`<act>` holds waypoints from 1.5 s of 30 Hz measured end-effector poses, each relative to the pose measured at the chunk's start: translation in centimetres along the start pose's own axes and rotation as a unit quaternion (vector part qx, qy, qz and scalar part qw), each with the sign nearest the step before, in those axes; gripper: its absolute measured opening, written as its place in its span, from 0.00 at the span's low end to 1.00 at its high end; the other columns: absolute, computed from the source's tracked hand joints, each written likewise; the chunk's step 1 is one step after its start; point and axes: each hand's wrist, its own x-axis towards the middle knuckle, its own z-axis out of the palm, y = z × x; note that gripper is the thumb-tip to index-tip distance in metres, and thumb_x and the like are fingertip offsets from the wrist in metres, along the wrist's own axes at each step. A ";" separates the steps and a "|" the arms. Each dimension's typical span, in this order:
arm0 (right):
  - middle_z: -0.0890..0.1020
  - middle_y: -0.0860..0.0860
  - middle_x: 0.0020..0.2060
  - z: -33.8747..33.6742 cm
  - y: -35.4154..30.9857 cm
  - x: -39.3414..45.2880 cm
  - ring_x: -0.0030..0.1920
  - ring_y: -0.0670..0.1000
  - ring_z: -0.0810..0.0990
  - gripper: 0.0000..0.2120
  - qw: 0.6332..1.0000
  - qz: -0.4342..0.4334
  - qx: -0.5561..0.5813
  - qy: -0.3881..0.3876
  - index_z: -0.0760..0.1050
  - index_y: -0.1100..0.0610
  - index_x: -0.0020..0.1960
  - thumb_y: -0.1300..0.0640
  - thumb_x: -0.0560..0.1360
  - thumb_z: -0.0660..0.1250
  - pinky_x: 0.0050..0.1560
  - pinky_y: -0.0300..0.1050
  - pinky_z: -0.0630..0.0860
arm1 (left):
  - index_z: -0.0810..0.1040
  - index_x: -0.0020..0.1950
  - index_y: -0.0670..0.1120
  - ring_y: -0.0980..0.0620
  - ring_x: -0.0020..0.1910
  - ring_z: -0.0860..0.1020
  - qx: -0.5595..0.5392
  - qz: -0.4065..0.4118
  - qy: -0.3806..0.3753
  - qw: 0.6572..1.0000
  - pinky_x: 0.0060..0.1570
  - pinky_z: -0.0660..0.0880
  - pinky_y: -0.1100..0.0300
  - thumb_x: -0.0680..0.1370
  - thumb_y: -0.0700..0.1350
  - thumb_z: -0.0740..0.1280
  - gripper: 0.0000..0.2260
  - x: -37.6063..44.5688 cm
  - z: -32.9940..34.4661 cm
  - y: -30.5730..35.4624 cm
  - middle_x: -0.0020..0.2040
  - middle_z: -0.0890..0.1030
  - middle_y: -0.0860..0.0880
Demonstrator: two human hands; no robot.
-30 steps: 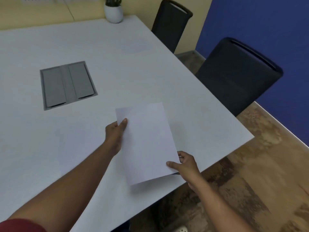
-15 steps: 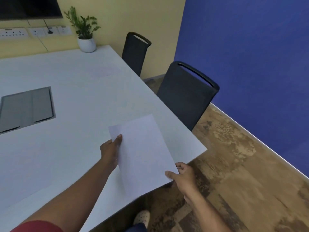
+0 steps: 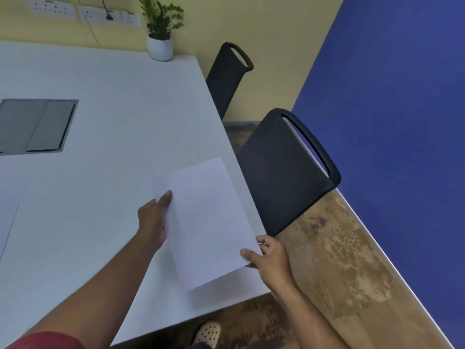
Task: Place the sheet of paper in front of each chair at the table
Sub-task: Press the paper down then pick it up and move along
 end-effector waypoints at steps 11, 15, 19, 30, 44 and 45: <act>0.89 0.54 0.54 -7.6 -7.2 12.6 0.46 0.50 0.90 0.11 0.986 -0.100 -0.041 -0.131 0.82 0.61 0.58 0.64 0.76 0.78 0.41 0.42 0.86 | 0.84 0.48 0.44 0.47 0.43 0.83 -0.050 0.106 0.118 0.986 0.46 0.80 0.54 0.79 0.47 0.79 0.08 -2.9 6.7 2.4 0.46 0.87 0.48; 0.86 0.56 0.59 -11.0 -9.1 14.8 0.43 0.52 0.90 0.15 0.967 -0.133 -0.080 -0.202 0.81 0.60 0.61 0.61 0.76 0.79 0.46 0.48 0.88 | 0.82 0.45 0.45 0.53 0.33 0.81 -0.079 0.163 0.190 0.965 0.29 0.76 0.64 0.80 0.45 0.77 0.08 -6.9 8.7 1.0 0.43 0.84 0.47; 0.85 0.57 0.59 -15.0 -11.4 17.0 0.36 0.51 0.89 0.18 0.949 -0.160 -0.124 -0.244 0.80 0.57 0.61 0.58 0.75 0.80 0.49 0.48 0.88 | 0.84 0.49 0.47 0.48 0.44 0.84 -0.125 0.187 0.207 0.952 0.49 0.82 0.53 0.80 0.45 0.78 0.05 -10.7 11.4 -0.8 0.45 0.88 0.50; 0.79 0.52 0.52 -12.8 -17.6 24.1 0.34 0.53 0.87 0.15 0.891 -0.172 -0.199 -0.369 0.77 0.57 0.56 0.66 0.74 0.79 0.56 0.54 0.87 | 0.85 0.51 0.47 0.50 0.46 0.86 -0.209 0.232 0.305 0.900 0.49 0.83 0.53 0.81 0.46 0.77 0.04 -10.6 13.5 -3.0 0.51 0.87 0.50; 0.86 0.60 0.53 -1.1 -19.6 36.1 0.39 0.56 0.89 0.12 0.805 -0.121 -0.345 -0.467 0.80 0.66 0.54 0.69 0.73 0.79 0.46 0.44 0.88 | 0.82 0.65 0.43 0.44 0.51 0.87 -0.260 0.047 0.315 0.911 0.47 0.84 0.51 0.80 0.44 0.77 0.16 -3.2 14.9 -11.3 0.60 0.87 0.43; 0.87 0.59 0.52 -0.6 -19.6 36.4 0.40 0.57 0.88 0.10 0.793 -0.120 -0.359 -0.477 0.79 0.64 0.51 0.69 0.74 0.78 0.46 0.43 0.88 | 0.82 0.66 0.41 0.44 0.50 0.87 -0.256 0.038 0.310 0.915 0.45 0.85 0.52 0.80 0.41 0.77 0.16 -3.3 15.3 -12.6 0.61 0.87 0.42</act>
